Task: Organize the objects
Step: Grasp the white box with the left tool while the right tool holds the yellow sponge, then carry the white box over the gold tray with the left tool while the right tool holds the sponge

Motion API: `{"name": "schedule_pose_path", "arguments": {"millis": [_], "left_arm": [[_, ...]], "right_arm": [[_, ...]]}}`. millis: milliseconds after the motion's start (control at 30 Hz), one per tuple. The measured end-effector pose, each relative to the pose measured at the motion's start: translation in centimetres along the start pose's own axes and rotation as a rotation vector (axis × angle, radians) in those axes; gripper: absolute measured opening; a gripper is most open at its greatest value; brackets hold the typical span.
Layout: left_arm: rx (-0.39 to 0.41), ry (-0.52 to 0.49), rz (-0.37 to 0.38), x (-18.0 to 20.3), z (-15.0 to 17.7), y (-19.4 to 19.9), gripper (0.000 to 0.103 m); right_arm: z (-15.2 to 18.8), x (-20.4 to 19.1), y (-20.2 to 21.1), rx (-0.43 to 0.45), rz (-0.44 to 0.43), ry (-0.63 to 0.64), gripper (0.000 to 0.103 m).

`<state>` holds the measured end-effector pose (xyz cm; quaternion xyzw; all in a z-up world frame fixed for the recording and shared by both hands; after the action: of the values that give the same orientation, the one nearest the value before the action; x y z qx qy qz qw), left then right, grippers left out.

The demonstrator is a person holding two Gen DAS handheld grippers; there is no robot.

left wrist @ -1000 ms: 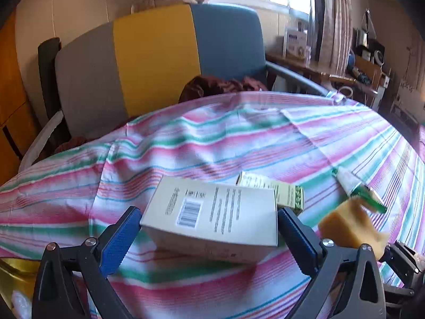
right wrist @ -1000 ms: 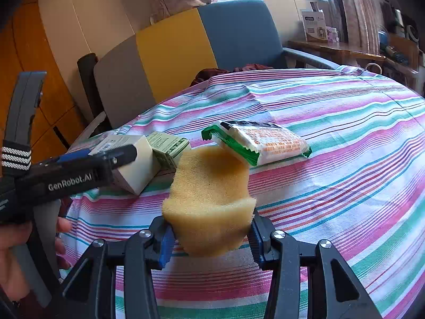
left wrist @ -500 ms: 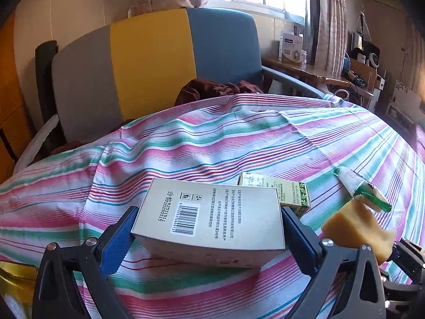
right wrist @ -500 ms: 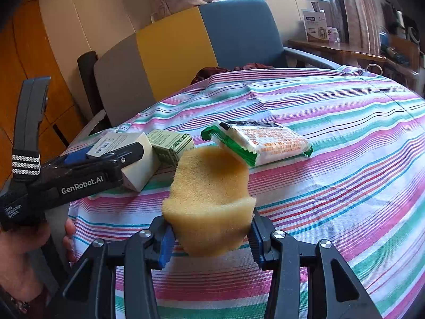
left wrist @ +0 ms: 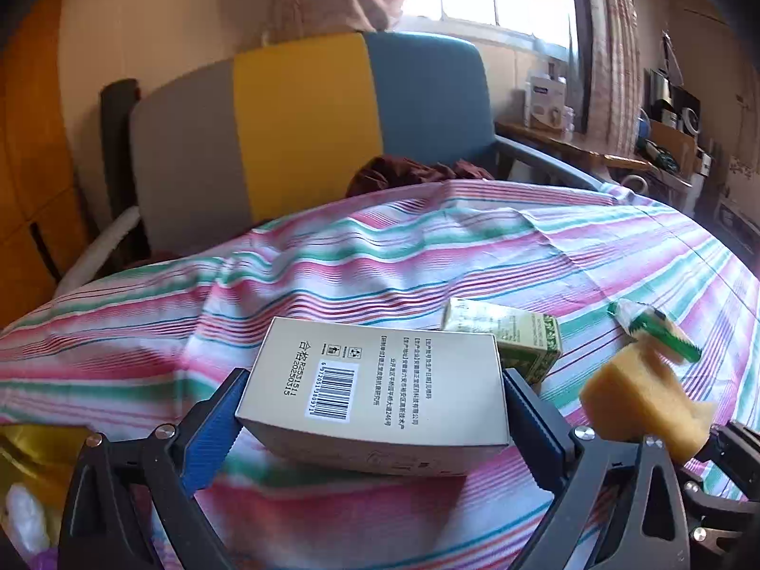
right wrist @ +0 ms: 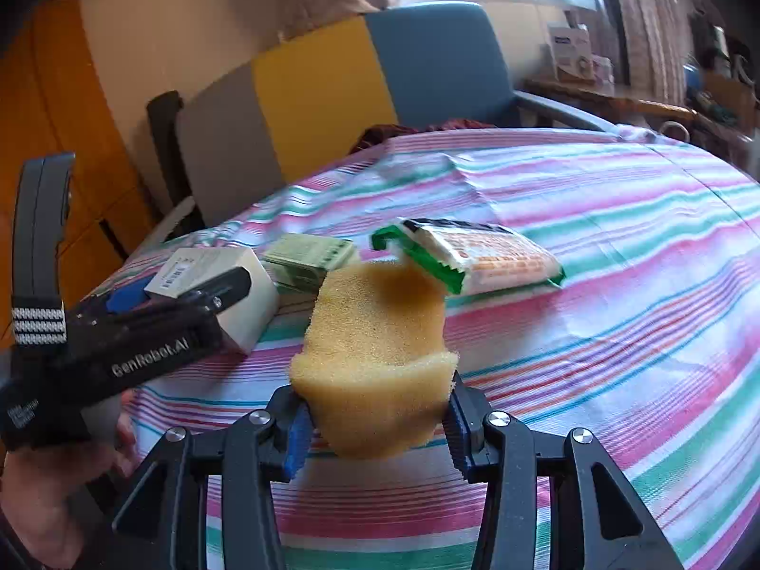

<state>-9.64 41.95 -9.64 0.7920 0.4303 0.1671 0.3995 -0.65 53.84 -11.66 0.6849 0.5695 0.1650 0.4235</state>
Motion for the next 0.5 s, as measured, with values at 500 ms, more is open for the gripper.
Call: {"name": "schedule_pose_path", "arguments": {"millis": [500], "left_arm": [[0.099,0.060,-0.064,-1.9,4.3,4.8,0.102]], "right_arm": [[0.7,-3.8,1.2,0.064,0.051,0.183,0.047]]}}
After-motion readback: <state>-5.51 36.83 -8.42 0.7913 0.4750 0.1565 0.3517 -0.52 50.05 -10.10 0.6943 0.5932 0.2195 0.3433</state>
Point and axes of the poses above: each gripper's, at about its wrist camera, not at the fingertips, and y roughly against the way its jaws point, x to its right, z to its underside, the point moved 2 cm from there along -y, roughly the way its jaws point, and after that the axes turned 13 degrees about -x, right-handed, at the moved point
